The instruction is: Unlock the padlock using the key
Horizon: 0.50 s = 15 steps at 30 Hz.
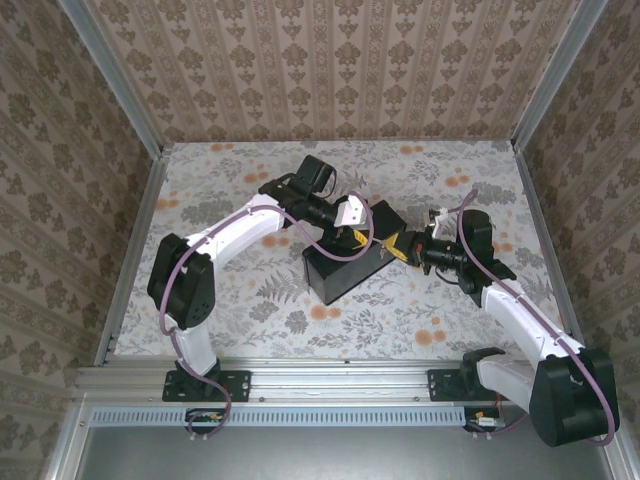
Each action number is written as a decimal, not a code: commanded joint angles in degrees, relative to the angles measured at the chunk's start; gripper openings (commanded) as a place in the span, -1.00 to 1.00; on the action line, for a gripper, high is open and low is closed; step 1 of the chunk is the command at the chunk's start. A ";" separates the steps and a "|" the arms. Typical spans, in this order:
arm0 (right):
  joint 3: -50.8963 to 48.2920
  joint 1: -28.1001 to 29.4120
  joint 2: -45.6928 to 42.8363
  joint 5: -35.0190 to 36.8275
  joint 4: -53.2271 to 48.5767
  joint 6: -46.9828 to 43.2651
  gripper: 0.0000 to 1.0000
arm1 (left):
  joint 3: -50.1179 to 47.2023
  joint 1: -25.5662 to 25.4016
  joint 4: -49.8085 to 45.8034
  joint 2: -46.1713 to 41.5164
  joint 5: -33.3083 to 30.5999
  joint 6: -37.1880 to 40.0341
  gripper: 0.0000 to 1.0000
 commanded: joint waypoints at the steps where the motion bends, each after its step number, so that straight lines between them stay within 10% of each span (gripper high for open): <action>1: -0.34 0.28 0.38 -0.89 3.10 0.47 -1.00 | -1.08 0.69 -0.34 -1.30 -0.16 -0.88 -0.49; 15: 0.12 0.88 0.70 -0.45 1.50 -1.30 -1.00 | -1.64 0.99 0.62 -1.39 0.40 -1.76 -0.49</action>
